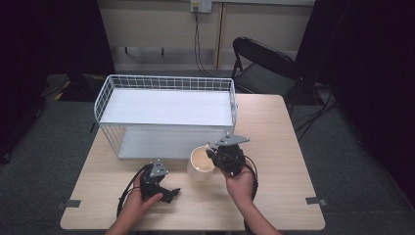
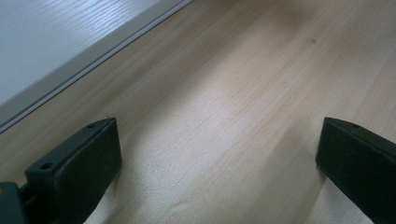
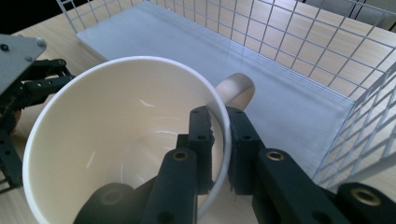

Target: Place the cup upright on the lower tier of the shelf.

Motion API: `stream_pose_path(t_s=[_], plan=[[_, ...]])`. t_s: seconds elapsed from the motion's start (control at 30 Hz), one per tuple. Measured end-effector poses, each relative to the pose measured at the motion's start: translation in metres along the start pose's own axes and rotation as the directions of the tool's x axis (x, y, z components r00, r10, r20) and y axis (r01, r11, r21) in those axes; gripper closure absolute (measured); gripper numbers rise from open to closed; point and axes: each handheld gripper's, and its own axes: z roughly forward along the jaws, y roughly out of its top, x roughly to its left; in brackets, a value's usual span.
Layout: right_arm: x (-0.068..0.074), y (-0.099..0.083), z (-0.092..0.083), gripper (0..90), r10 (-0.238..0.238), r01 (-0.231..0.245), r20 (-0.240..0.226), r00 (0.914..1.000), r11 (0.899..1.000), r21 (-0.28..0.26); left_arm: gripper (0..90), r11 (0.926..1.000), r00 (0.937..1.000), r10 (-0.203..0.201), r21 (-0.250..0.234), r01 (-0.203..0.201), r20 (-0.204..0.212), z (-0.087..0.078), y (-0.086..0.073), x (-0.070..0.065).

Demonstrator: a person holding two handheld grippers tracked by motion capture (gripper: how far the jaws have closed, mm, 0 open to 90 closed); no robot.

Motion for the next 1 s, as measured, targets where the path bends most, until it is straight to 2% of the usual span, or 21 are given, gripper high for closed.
stream_pose_path(t_s=[0.43, 1.0], plan=[[0.006, 0.003, 0.009, 82.5, 0.015, -0.013, 0.036, 0.9992, 0.999, -0.038, 0.0, 1.0000, 1.0000, 0.001, 0.000, -0.001, 0.000, 0.000, 0.000, 0.000], [0.013, 0.006, 0.021, 82.4, 0.022, -0.018, 0.069, 0.9974, 0.999, -0.048, 0.0, 1.0000, 1.0000, 0.001, 0.000, -0.001, 0.000, 0.000, 0.000, 0.000]])
